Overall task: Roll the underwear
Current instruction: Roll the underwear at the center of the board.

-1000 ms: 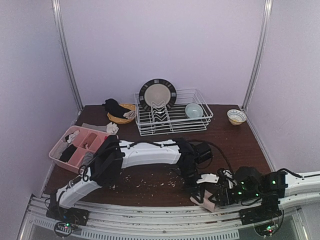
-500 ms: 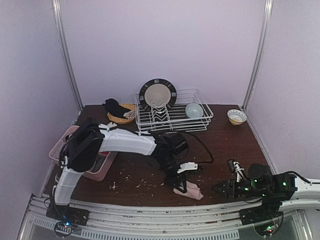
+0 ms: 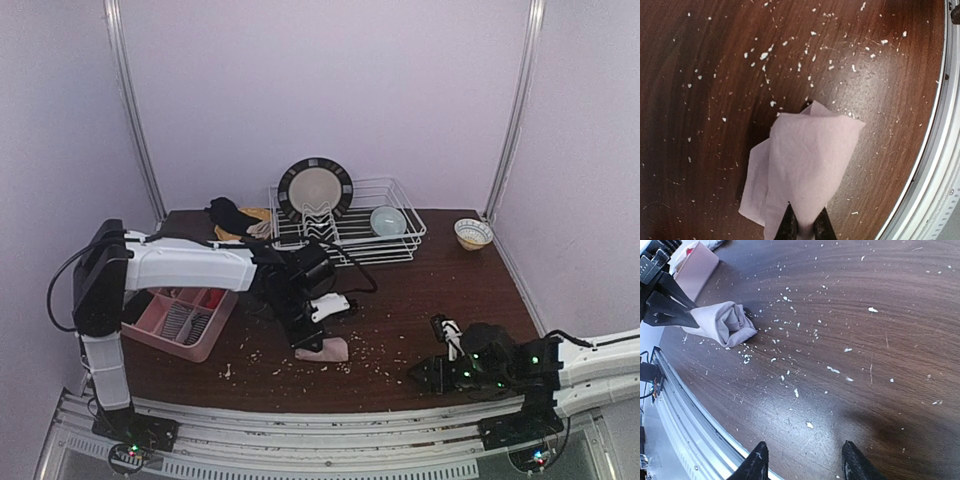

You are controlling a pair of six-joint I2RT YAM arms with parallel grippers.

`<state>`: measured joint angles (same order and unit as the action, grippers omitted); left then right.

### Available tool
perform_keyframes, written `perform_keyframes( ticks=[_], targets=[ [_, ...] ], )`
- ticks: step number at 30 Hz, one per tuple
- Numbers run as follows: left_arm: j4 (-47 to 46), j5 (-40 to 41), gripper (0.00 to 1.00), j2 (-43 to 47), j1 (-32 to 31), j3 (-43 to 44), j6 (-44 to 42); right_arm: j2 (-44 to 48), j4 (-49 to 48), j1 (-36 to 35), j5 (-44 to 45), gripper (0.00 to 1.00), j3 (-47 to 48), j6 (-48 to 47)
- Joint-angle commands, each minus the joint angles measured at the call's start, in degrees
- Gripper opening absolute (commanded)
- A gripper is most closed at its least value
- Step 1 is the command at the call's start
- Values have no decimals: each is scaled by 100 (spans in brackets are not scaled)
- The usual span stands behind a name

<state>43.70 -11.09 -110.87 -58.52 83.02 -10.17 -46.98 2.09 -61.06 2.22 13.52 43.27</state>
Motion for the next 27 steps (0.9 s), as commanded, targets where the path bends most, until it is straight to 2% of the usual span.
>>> perform_keyframes(
  ticks=[1, 5, 11, 15, 20, 27],
  targets=[
    [239, -778, 0, -214, 17, 133, 476, -433, -703, 44, -198, 48, 73, -85],
    [207, -2038, 0, -759, 7, 466, 540, -581, -830, 44, -425, 48, 40, -126],
    [153, -2570, 0, -1471, 48, 737, 659, -707, -1132, 42, -1046, 45, 101, -346],
    [-255, -2962, 0, -1681, 114, 505, 840, -1056, -1285, -1, -1368, 38, 285, -534],
    [-626, -3323, 0, -1843, 301, 333, 1041, -1683, -1561, -252, -1235, 26, 727, -802],
    [-1024, -3617, 0, -1872, 560, 26, 1309, -2665, -2173, -299, -861, 19, 1273, -955]
  ],
)
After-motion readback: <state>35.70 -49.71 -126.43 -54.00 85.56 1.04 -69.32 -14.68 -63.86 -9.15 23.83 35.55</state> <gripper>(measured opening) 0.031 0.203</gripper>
